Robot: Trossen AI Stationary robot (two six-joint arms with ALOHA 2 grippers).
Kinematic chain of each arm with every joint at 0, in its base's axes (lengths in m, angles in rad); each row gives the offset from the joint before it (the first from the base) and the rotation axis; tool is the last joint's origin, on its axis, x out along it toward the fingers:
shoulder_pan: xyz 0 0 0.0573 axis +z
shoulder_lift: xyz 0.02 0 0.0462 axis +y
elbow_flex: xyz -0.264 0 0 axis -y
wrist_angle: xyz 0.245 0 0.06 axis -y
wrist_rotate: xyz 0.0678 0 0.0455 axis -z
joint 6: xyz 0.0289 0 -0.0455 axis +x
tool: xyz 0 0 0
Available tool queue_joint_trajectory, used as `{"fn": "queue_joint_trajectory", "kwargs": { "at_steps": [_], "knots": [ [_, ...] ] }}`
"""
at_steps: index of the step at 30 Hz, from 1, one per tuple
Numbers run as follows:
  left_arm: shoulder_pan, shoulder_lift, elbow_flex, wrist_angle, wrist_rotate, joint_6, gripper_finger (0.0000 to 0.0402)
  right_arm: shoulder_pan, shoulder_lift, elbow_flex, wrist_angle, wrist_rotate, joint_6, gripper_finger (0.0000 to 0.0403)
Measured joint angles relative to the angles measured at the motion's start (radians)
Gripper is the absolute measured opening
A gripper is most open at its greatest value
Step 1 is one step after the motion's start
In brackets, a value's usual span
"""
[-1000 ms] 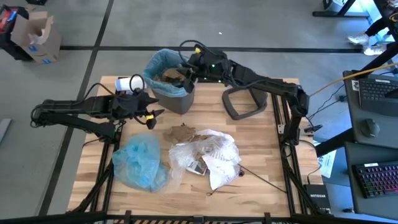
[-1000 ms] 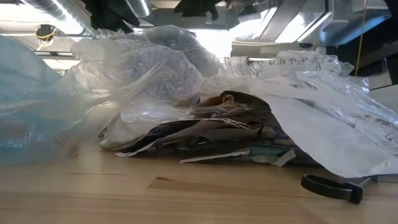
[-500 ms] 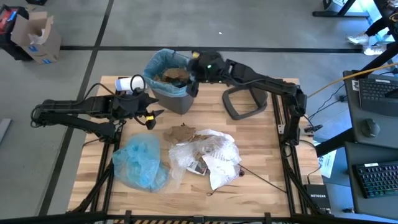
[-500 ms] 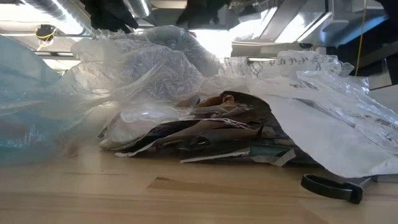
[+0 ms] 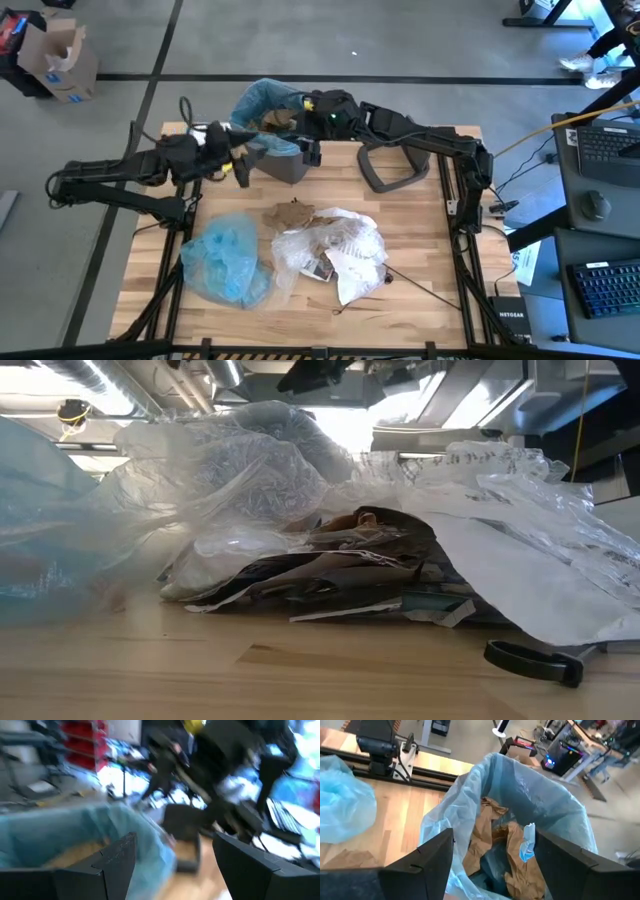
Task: Pick and place trash into bin
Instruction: Put the blue paper into the trash bin, then put the cellophane into the trash bin
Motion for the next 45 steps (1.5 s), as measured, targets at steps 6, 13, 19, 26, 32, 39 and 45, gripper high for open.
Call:
{"fn": "queue_joint_trajectory", "kwargs": {
  "at_steps": [6, 13, 19, 26, 32, 39, 45],
  "knots": [
    [0.089, 0.075, 0.000, 0.099, 0.003, 0.020, 0.0253, 0.028, 0.000, 0.000, 0.038, 0.000, -0.086, 0.0260],
    [0.128, 0.177, 0.000, 0.216, 0.069, 0.049, 0.0253, 0.027, 0.000, 0.000, 0.056, 0.021, -0.098, 0.0260],
    [0.164, 0.209, 0.000, 0.280, 0.068, 0.068, 0.0253, 0.028, 0.000, 0.000, 0.052, 0.010, -0.107, 0.0260],
    [0.227, 0.214, 0.000, 0.261, 0.074, 0.063, 0.0253, 0.031, 0.000, 0.000, 0.067, -0.006, -0.111, 0.0260],
    [0.253, 0.212, 0.000, 0.197, 0.005, 0.059, 0.0253, 0.032, -0.003, 0.000, 0.060, 0.060, -0.135, 0.0260],
    [0.266, 0.193, 0.000, 0.159, 0.001, 0.066, 0.0253, 0.032, -0.006, 0.008, 0.025, 0.169, -0.135, 0.0260],
    [0.210, 0.090, 0.000, 0.051, 0.124, 0.077, 0.0253, 0.032, -0.083, 0.008, -0.163, 0.108, -0.050, 0.0259]
  ]
}}
